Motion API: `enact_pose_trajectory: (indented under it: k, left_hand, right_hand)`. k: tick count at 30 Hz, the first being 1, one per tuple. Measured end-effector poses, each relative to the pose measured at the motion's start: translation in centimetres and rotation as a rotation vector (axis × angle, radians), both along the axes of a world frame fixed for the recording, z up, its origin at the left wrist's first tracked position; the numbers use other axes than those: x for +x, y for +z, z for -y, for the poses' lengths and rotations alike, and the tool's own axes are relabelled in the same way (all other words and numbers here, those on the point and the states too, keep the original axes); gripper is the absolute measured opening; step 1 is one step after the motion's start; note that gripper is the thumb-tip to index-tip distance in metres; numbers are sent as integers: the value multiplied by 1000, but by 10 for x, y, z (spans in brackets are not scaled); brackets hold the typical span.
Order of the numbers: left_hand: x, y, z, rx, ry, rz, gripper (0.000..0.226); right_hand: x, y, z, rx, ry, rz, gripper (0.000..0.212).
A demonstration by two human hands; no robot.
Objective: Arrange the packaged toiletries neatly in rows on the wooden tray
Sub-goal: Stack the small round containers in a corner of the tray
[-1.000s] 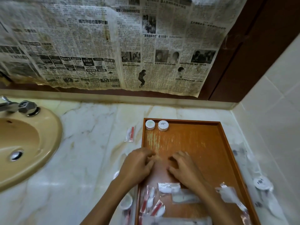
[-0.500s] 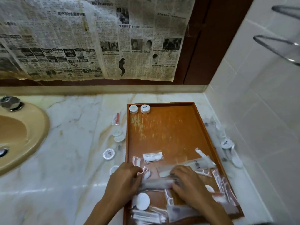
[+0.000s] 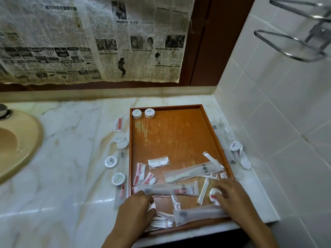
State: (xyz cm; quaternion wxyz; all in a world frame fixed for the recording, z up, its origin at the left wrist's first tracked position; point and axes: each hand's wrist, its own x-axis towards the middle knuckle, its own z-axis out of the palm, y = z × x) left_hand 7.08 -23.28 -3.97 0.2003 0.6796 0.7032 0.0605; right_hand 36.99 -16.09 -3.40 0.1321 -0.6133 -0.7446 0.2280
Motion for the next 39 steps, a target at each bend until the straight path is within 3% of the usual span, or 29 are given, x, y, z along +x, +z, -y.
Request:
enact_pose_trajectory:
  k: [5,10,13,17,19,28,32,36,39]
  left_hand:
    - [4,-2,1,-10,-3,-34,36]
    - [4,-1,-4,-2,-26,-40,30]
    - [4,1,-6,12,-41,-53,29]
    - [4,2,-4,44,-32,-42,29]
    - [4,2,-3,52,-20,-31,29]
    - [5,4,-3,66,63,45,32]
    - [6,17,-2,119,302,397,16]
    - [3,24,0,-84,695,1228,23]
    - [1,29,-1,-221,879,1735,33]
  right_hand:
    - [14,-5,-7,-52,-42,118,14]
    - [9,0,-13,-118,-13,132,19]
    - [5,3,-13,-176,53,154,5]
    - [-2,2,-10,-192,47,192,26]
    - [-6,3,-10,-185,23,219,27]
    - [-16,7,-12,-150,-25,128,8]
    - [-14,10,-8,-129,-111,-153,8]
    - [-18,18,-4,-33,-306,-485,5]
    - [-27,21,-3,-130,-399,-730,11]
